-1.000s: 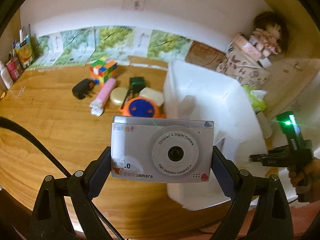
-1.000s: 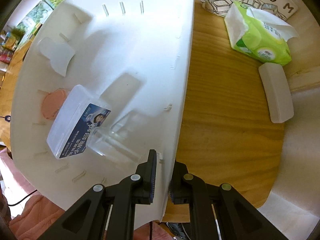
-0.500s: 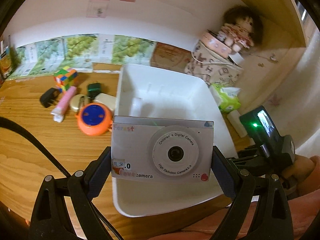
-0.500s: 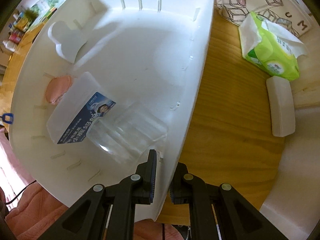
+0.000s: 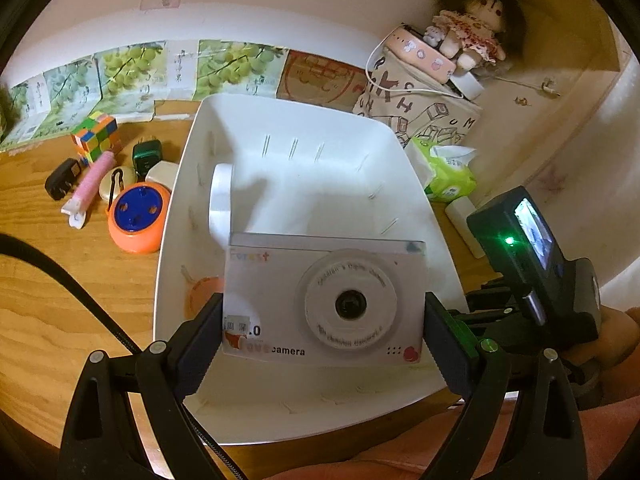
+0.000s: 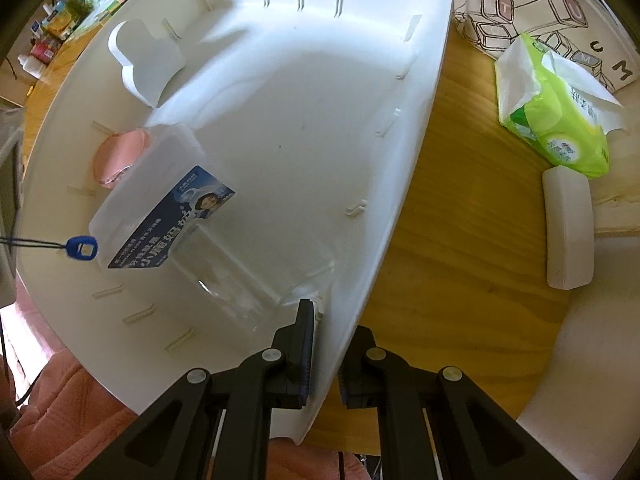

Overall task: Organize rigid objects
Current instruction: 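Open the left gripper to drop the white lens toy into the tray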

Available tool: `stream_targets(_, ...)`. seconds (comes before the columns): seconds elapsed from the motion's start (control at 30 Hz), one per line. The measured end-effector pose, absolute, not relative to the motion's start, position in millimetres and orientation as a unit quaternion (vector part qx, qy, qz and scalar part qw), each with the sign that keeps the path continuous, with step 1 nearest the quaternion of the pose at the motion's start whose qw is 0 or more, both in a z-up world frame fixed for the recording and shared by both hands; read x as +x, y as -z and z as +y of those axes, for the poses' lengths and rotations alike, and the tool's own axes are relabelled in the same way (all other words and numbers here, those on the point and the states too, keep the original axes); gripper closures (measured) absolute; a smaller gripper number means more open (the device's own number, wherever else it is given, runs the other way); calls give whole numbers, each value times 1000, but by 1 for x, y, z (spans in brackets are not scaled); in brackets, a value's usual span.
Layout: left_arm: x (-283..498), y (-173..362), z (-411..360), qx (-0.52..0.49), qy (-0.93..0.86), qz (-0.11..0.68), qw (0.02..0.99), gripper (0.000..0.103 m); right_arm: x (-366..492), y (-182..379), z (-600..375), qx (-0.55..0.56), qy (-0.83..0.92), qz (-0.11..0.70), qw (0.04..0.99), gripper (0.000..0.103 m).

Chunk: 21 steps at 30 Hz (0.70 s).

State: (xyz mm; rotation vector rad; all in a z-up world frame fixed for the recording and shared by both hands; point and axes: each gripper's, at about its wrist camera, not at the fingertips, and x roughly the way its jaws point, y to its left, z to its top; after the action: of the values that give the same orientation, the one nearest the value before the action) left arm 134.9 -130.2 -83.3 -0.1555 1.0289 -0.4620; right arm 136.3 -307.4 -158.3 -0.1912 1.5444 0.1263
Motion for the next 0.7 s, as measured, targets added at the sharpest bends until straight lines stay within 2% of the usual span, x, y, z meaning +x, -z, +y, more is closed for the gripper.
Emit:
stream_targets(0.13, 133, 79, -128, -76, 214, 479, 848, 4, 136, 158, -307, -87, -57, 696, 710, 93)
stream_targets(0.7, 128, 82, -97, -105, 184, 494, 844, 4, 137, 156, -318, -65, -43, 697, 712, 95)
